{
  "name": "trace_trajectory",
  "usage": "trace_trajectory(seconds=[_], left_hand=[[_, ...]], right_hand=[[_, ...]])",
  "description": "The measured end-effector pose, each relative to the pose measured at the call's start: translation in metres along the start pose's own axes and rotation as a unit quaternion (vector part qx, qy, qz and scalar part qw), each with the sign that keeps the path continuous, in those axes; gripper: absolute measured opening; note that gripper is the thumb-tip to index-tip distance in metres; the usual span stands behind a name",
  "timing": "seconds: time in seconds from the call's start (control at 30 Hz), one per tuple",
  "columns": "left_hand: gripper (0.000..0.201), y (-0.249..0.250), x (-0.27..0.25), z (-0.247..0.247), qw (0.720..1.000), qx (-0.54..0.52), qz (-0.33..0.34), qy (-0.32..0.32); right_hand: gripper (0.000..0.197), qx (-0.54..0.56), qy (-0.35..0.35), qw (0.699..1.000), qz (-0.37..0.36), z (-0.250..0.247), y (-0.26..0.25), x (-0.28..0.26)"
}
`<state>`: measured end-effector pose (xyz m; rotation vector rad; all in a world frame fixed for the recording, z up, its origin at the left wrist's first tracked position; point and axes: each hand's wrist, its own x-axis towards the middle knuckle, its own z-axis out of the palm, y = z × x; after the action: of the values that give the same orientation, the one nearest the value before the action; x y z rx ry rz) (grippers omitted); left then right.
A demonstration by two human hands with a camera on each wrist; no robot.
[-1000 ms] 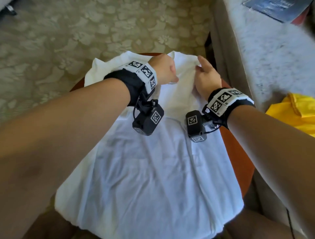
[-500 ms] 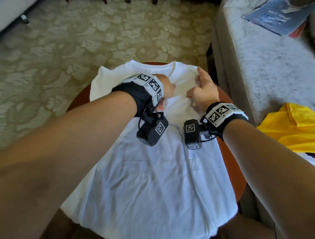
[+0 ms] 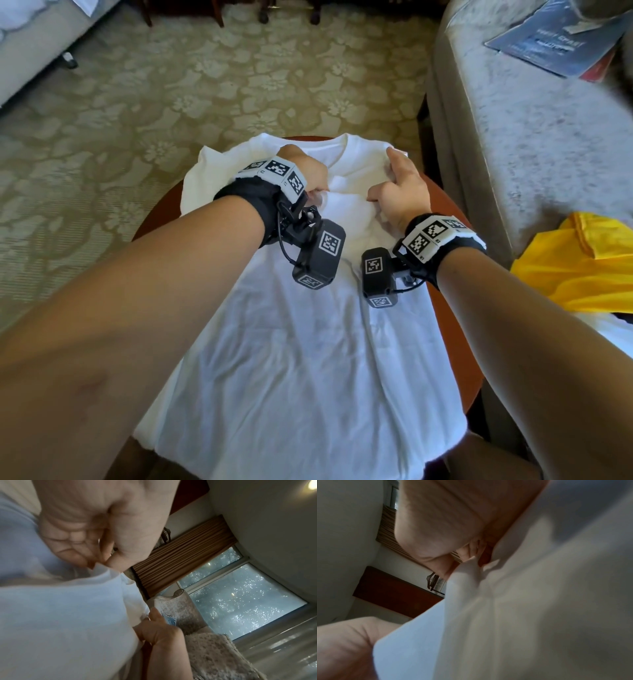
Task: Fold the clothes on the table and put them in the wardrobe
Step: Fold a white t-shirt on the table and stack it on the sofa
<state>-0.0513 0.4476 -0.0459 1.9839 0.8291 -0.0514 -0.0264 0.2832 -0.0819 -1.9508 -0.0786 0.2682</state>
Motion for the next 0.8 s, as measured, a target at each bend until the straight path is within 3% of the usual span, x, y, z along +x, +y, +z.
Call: trace_trajectory(seconds=[0.1,0.17,0.3,0.53,0.6,0.67,0.73,0.8], left_hand=[[0.016,0.001,0.001,-0.005,0.999,-0.004,0.042,0.034],[0.024,0.001,0.002,-0.013,0.992,-0.023,0.080,0.090],[0.018,-0.014,0.016,-0.027,0.972,0.133,0.120,0.154],[0.051,-0.048,0.045,-0.080,0.937,0.282,-0.002,0.206],[0.077,-0.056,0.048,-0.092,0.960,0.209,-0.036,0.185],[0.090,-0.060,0.051,-0.097,0.988,0.063,-0.056,0.133],[0.079,-0.055,0.053,-0.099,0.992,0.006,-0.076,0.102],[0.065,-0.051,0.057,-0.103,0.989,0.069,-0.067,0.115]], right_hand=[[0.079,0.019,0.012,1.000,-0.018,0.002,0.000,0.000],[0.078,0.031,0.048,0.997,-0.049,0.002,0.001,0.001],[0.070,0.025,0.093,0.994,-0.043,-0.001,0.004,0.002],[0.075,-0.130,0.092,0.984,0.081,-0.004,-0.011,0.027],[0.076,-0.150,0.097,0.980,0.087,0.003,-0.017,0.029],[0.074,-0.150,0.092,0.981,0.082,0.011,-0.020,0.028],[0.057,-0.170,0.084,0.979,0.077,0.016,-0.024,0.032],[0.037,-0.184,0.077,0.976,0.083,0.017,-0.028,0.040]])
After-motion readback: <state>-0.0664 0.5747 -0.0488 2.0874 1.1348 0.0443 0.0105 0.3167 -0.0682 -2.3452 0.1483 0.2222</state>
